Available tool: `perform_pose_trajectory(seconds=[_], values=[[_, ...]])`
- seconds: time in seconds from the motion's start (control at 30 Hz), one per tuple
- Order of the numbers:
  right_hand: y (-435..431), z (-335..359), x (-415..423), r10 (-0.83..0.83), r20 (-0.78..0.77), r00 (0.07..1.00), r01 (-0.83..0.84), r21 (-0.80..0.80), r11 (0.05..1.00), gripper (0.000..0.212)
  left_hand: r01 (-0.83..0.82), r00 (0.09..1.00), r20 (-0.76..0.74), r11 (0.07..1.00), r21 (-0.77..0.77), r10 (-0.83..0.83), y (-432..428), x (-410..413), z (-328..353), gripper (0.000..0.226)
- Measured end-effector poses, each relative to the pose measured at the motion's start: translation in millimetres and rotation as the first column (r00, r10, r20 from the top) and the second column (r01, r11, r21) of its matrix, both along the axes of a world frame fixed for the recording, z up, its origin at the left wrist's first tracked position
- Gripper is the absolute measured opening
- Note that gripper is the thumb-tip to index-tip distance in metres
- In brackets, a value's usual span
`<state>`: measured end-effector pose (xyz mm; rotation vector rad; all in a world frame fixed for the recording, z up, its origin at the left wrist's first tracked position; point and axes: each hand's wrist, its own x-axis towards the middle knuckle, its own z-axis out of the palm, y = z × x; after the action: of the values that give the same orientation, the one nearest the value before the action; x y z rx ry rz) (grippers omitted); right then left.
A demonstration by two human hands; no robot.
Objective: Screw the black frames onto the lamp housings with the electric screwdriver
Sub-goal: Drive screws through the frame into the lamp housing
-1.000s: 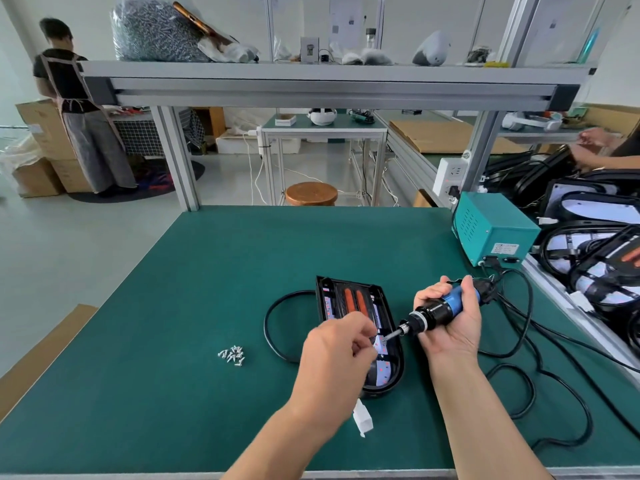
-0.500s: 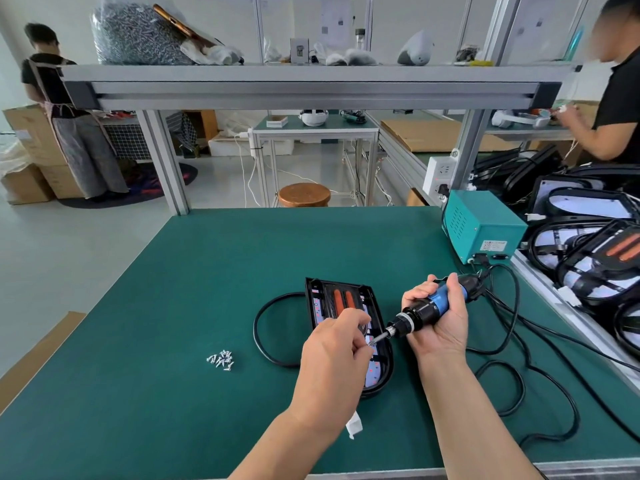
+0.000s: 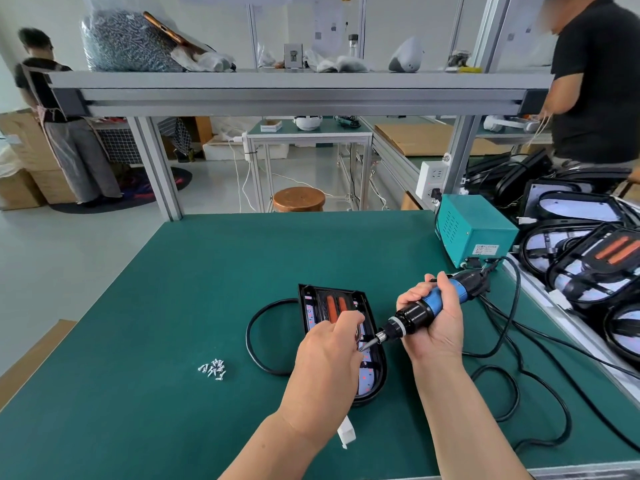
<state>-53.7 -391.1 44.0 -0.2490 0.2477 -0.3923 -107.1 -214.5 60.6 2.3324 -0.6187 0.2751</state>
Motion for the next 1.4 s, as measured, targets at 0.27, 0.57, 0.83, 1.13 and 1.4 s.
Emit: perform_pose_trajectory(seconds=[0.27,0.57,0.83,1.13,1.4], values=[[5,19,5,-0.055,-0.003,0.998,0.055,-0.087,0.995,0.021,-0.009,0.999,0.044,0.997,-0.071,0.012,8,11,2,0.045],[8,48,26,-0.102,0.060,0.993,0.114,-0.257,0.960,0.022,-0.394,0.917,-0.209,0.858,-0.330,0.340,32,40,-4,0.047],[41,85,50,-0.118,0.212,0.970,0.215,-0.527,0.822,0.024,-0.365,0.748,-0.656,0.888,-0.280,0.100,31,70,-17,0.066],[85,97,78,-0.100,0.236,0.967,0.246,-0.747,0.617,0.025,-0.338,0.706,-0.707,0.854,-0.395,-0.048,35,74,-27,0.049],[92,84,86,-0.053,0.164,0.985,0.167,-0.825,0.540,0.022,-0.326,0.704,-0.707,0.854,-0.406,-0.068,35,74,-24,0.057]])
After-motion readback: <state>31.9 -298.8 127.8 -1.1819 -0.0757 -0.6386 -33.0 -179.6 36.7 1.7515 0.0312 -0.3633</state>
